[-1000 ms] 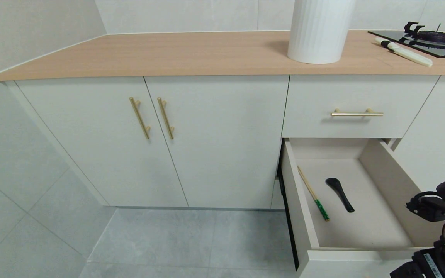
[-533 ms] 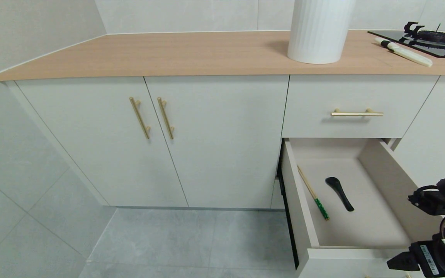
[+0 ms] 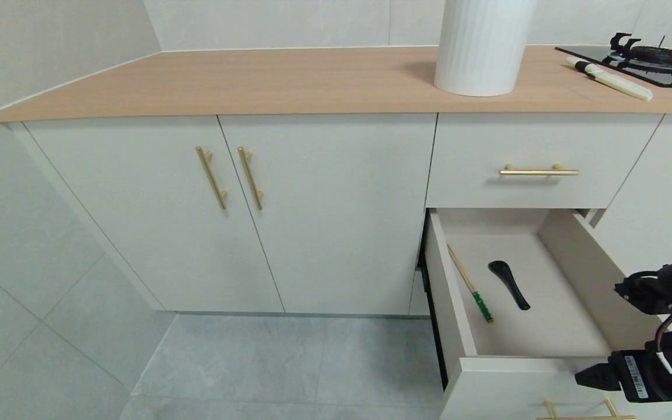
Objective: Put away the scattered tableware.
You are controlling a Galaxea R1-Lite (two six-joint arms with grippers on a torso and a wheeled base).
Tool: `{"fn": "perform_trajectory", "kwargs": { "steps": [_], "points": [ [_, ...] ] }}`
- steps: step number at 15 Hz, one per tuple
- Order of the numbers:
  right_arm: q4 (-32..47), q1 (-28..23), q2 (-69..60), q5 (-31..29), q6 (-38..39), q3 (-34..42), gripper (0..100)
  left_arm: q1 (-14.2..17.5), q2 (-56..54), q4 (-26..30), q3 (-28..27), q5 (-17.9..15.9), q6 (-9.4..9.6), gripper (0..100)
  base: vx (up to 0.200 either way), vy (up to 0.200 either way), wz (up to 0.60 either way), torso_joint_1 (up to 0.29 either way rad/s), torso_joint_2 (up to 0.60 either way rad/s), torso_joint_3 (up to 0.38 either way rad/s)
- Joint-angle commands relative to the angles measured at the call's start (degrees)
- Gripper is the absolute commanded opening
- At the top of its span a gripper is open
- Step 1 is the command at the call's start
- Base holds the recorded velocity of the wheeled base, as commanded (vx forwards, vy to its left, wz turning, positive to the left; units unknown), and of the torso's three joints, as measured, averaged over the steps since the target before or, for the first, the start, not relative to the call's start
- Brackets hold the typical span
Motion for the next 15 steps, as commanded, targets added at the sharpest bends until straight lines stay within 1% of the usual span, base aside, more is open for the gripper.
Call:
{"fn": "perform_trajectory", "kwargs": {
  "steps": [1, 6, 7, 9, 11, 14, 15],
  "points": [
    [-2.30, 0.07, 1.43, -0.82, 0.03, 1.51, 100, 0.02, 0.02, -0.01, 0.01, 0.01, -0.01, 100, 0.000, 0.000, 0.00, 0.000, 0.00, 0.000],
    [-14.43, 0.07, 1.87, -1.44, 0.29, 5.47, 100, 0.02, 0.02, -0.01, 0.01, 0.01, -0.01, 100, 0.000, 0.000, 0.00, 0.000, 0.00, 0.000],
    [-16.80, 0.07, 2.49, -1.44, 1.35, 6.08, 100, 0.02, 0.02, -0.01, 0.01, 0.01, -0.01, 100, 0.000, 0.000, 0.00, 0.000, 0.00, 0.000],
    [-19.08, 0.07, 3.63, -1.70, 2.49, 6.26, 100, 0.02, 0.02, -0.01, 0.01, 0.01, -0.01, 100, 0.000, 0.000, 0.00, 0.000, 0.00, 0.000],
    [-23.48, 0.07, 5.48, -3.46, 3.46, 7.22, 100, 0.02, 0.02, -0.01, 0.01, 0.01, -0.01, 100, 0.000, 0.000, 0.00, 0.000, 0.00, 0.000],
    [-33.85, 0.07, 8.82, -6.36, 3.37, 10.56, 100, 0.02, 0.02, -0.01, 0.01, 0.01, -0.01, 100, 0.000, 0.000, 0.00, 0.000, 0.00, 0.000],
    [-36.14, 0.07, 9.61, -6.71, 3.37, 11.18, 100, 0.02, 0.02, -0.01, 0.01, 0.01, -0.01, 100, 0.000, 0.000, 0.00, 0.000, 0.00, 0.000]
  ]
}}
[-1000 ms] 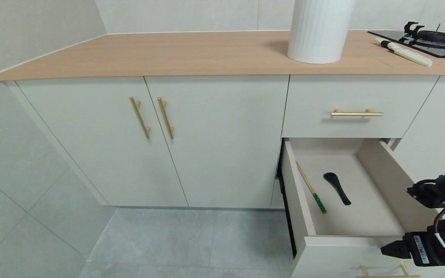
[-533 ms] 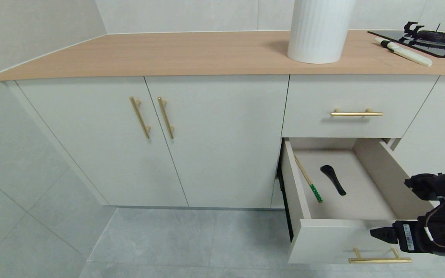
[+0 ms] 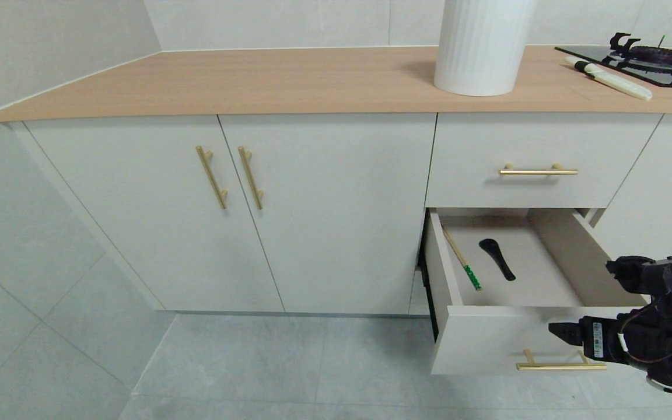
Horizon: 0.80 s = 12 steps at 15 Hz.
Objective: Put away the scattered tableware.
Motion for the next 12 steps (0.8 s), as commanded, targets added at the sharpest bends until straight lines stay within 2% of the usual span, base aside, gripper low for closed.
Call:
{"fn": "perform_trajectory", "kwargs": {
  "steps": [1, 5, 8, 12],
  "points": [
    [-3.02, 0.01, 3.34, -0.19, -0.08, 1.50, 100, 0.02, 0.02, 0.01, 0.01, 0.01, 0.02, 100, 0.000, 0.000, 0.00, 0.000, 0.00, 0.000],
    [-9.52, -1.40, 6.59, 0.16, -1.57, -0.26, 100, 0.02, 0.02, 0.01, 0.01, 0.01, 0.02, 100, 0.000, 0.000, 0.00, 0.000, 0.00, 0.000],
    [-16.11, -1.66, 14.77, 0.07, -2.98, -4.13, 100, 0.02, 0.02, 0.01, 0.01, 0.01, 0.02, 100, 0.000, 0.000, 0.00, 0.000, 0.00, 0.000],
    [-17.25, -2.81, 19.95, -0.01, -5.09, -10.72, 100, 0.02, 0.02, 0.01, 0.01, 0.01, 0.02, 100, 0.000, 0.000, 0.00, 0.000, 0.00, 0.000]
  ]
}}
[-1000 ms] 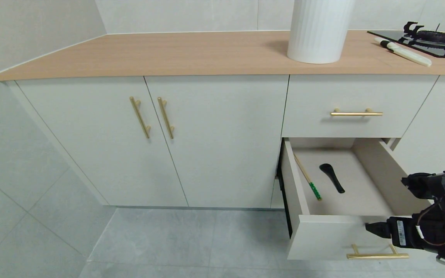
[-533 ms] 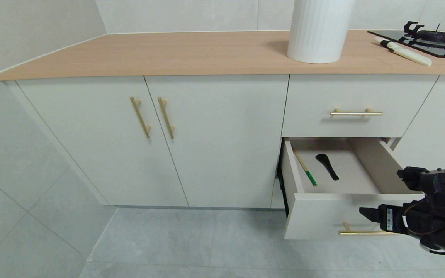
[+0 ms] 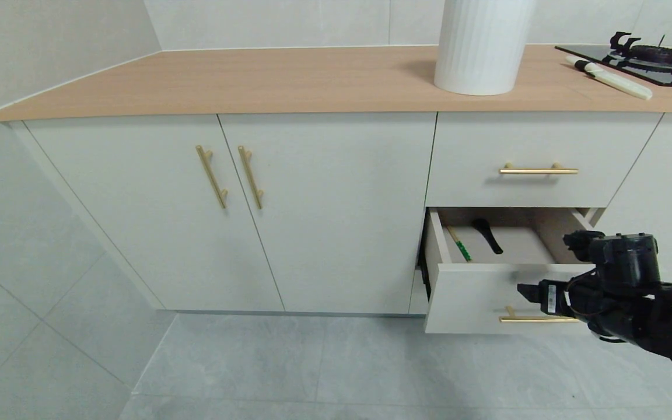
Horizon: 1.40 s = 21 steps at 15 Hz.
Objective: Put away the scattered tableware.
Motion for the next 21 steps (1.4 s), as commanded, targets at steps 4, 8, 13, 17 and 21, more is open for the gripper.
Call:
{"fn": "perform_trajectory", "kwargs": {
  "steps": [4, 8, 13, 17, 21],
  "points": [
    [0.05, -1.37, 7.03, 0.16, -3.09, -10.20, 100, 0.02, 0.02, -0.01, 0.01, 0.01, -0.01, 100, 0.000, 0.000, 0.00, 0.000, 0.00, 0.000],
    [-0.04, -1.72, 10.64, 0.07, -3.44, -15.29, 100, 0.02, 0.02, -0.01, 0.01, 0.01, -0.01, 100, 0.000, 0.000, 0.00, 0.000, 0.00, 0.000],
    [-7.78, -2.60, 13.36, 0.16, -3.26, -17.32, 100, 0.02, 0.02, -0.01, 0.01, 0.01, -0.01, 100, 0.000, 0.000, 0.00, 0.000, 0.00, 0.000],
    [-12.08, -4.18, 14.59, 0.07, -3.35, -17.49, 100, 0.02, 0.02, -0.01, 0.01, 0.01, -0.01, 100, 0.000, 0.000, 0.00, 0.000, 0.00, 0.000],
    [-14.02, -4.18, 17.23, -1.07, -3.35, -19.16, 100, 0.02, 0.02, -0.01, 0.01, 0.01, -0.01, 100, 0.000, 0.000, 0.00, 0.000, 0.00, 0.000]
  ]
}}
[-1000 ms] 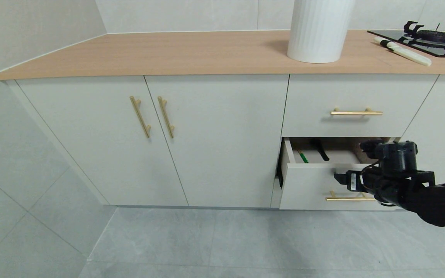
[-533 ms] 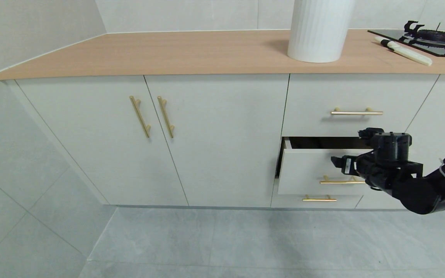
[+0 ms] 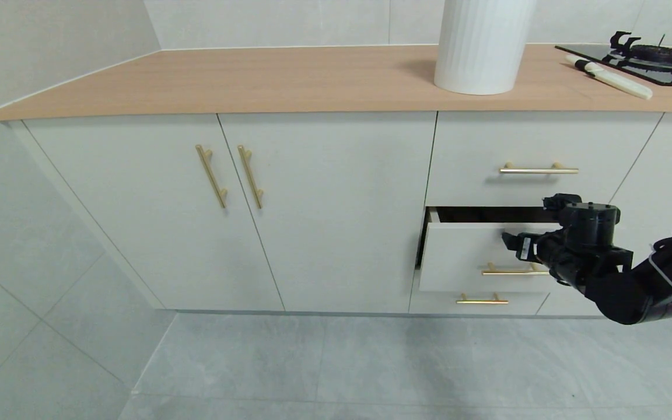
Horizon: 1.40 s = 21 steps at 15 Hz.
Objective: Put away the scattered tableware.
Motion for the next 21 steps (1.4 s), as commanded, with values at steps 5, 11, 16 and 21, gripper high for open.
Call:
{"fn": "perform_trajectory", "kwargs": {
  "steps": [5, 11, 16, 21],
  "points": [
    [-3.19, 1.04, 5.01, -5.56, 0.13, -3.19, 100, 0.02, 0.02, -0.01, 0.01, 0.01, -0.01, 100, 0.000, 0.000, 0.00, 0.000, 0.00, 0.000],
    [-3.80, 1.04, 7.56, -9.51, 1.01, -7.58, 100, 0.02, 0.02, -0.01, 0.01, 0.01, -0.01, 100, 0.000, 0.000, 0.00, 0.000, 0.00, 0.000],
    [-4.68, 0.95, 8.79, -10.30, 1.27, -9.69, 100, 0.02, 0.02, -0.01, 0.01, 0.01, -0.01, 100, 0.000, 0.000, 0.00, 0.000, 0.00, 0.000],
    [-4.68, 0.51, 9.84, -12.15, 1.62, -12.24, 100, 0.02, 0.02, -0.01, 0.01, 0.01, -0.01, 100, 0.000, 0.000, 0.00, 0.000, 0.00, 0.000]
  ]
}}
